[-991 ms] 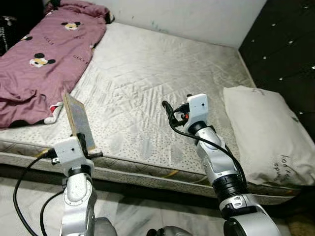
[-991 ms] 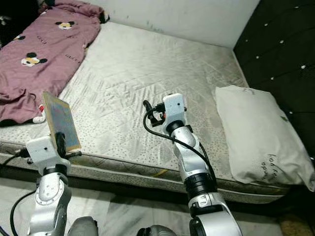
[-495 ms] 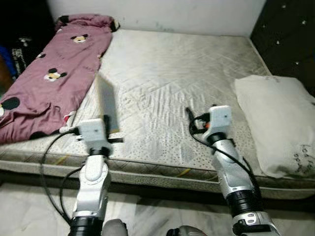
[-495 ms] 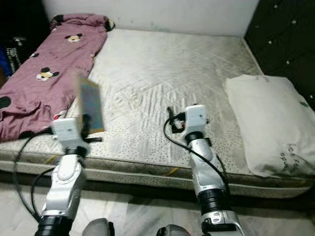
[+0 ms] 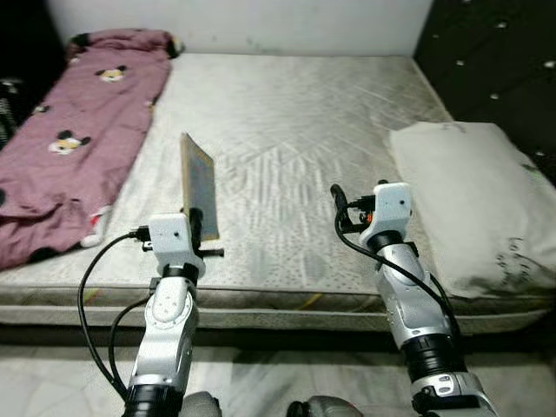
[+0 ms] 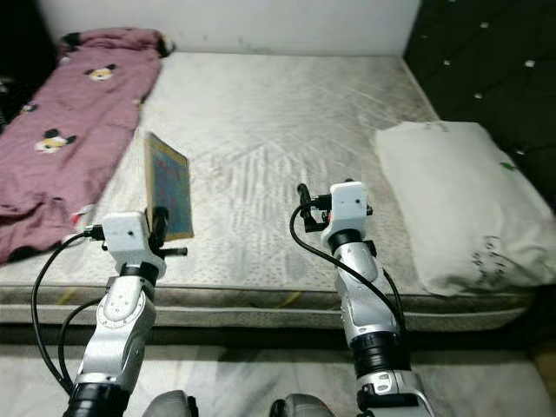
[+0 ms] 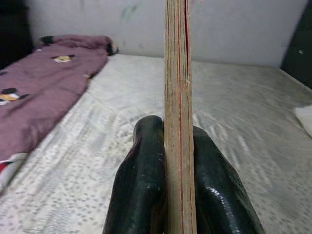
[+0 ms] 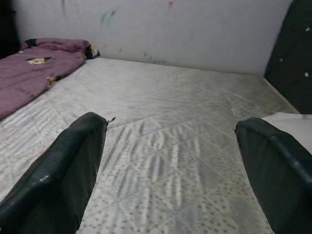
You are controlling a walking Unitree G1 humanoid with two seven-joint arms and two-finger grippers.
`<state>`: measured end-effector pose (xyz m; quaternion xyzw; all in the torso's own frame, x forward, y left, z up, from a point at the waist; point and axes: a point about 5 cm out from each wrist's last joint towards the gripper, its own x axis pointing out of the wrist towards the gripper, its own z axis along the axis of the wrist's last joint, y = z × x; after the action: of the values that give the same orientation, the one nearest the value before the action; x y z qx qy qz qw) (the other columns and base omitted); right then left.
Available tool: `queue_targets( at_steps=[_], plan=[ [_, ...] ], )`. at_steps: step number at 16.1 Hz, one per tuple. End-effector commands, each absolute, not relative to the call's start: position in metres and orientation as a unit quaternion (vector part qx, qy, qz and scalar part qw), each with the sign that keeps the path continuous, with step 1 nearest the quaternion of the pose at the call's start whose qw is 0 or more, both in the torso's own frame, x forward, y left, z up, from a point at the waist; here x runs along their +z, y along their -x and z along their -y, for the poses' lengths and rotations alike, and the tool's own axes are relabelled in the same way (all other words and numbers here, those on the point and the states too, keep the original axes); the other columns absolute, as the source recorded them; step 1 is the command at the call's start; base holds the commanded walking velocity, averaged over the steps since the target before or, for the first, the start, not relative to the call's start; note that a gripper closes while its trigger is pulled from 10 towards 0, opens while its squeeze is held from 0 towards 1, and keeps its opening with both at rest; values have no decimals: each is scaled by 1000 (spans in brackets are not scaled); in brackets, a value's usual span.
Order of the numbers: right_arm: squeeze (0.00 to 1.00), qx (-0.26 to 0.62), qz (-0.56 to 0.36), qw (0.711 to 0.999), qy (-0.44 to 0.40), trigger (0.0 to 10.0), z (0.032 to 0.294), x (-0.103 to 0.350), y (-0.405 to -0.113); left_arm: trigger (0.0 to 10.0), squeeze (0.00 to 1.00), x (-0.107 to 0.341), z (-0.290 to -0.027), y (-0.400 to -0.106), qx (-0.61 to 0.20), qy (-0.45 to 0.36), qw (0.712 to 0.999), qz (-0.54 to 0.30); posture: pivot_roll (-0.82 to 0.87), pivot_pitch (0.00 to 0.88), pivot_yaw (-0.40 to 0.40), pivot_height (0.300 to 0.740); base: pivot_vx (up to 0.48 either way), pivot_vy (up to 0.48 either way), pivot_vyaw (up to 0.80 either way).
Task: Clean up the room
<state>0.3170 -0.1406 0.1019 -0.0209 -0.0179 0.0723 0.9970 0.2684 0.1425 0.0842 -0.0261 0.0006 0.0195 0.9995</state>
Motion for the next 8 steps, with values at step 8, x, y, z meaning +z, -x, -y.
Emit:
queue_targets(
  at_steps=[8],
  plan=[
    [0, 86, 22, 996, 24, 10000, 135, 108, -322, 10000, 0, 96, -145, -270, 25, 31, 999, 22, -43, 8, -26, 740, 0, -303, 0]
  ],
)
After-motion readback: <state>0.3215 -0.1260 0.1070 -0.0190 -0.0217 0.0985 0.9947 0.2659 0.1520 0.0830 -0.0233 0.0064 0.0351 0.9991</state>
